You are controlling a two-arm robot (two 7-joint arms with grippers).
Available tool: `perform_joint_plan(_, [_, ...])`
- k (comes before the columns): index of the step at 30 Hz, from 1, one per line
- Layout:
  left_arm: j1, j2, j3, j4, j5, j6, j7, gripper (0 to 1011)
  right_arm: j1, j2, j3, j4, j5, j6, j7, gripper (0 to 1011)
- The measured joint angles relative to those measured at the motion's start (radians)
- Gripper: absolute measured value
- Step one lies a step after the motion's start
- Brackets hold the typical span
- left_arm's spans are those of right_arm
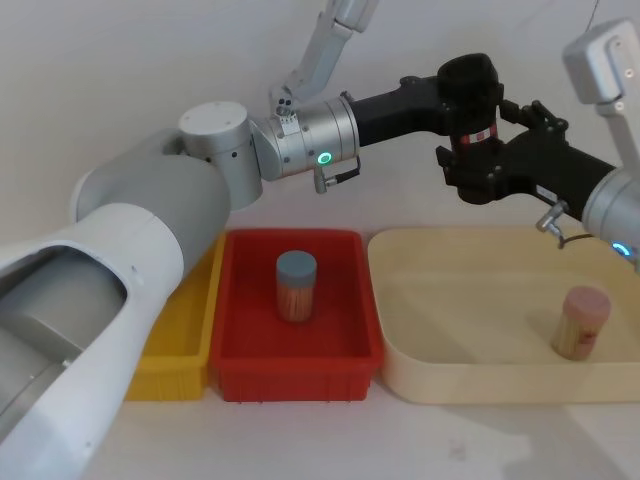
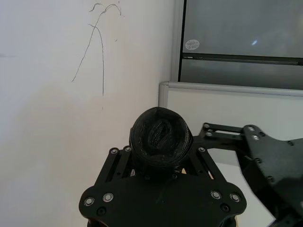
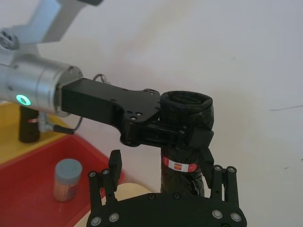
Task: Pick up the garbage bag with the one hand and transfer it to the other hand.
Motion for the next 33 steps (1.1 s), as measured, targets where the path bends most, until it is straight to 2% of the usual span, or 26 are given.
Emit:
perform_joint_plan(5, [0.000,0.000,0.000,0.003,0.000,0.000,0.002,402,0.026,-0.026,-0.025,0.041,-0.034,0.004,-0.027,999])
perform_joint_plan(12, [-0.001,-0.001,0.000,0.002,-0.001,-0.001,-0.002,403,0.058,-0.060,-0.040,0.102,-0.064,0.025,-0.058,999])
perform_joint_plan(31, [-0.002,-0.001,0.000,0.004,0.000,-0.001,-0.001,403,0.099,-0.112,-0.032,0.194,-0.078,0.077,-0.081,999])
perform_joint_plan(33, [-0.002,-0.001,0.000,0.004,0.000,-0.001,-0.001,403,0.102,-0.115,-0.031,0.199,-0.078,0.080,-0.081,972])
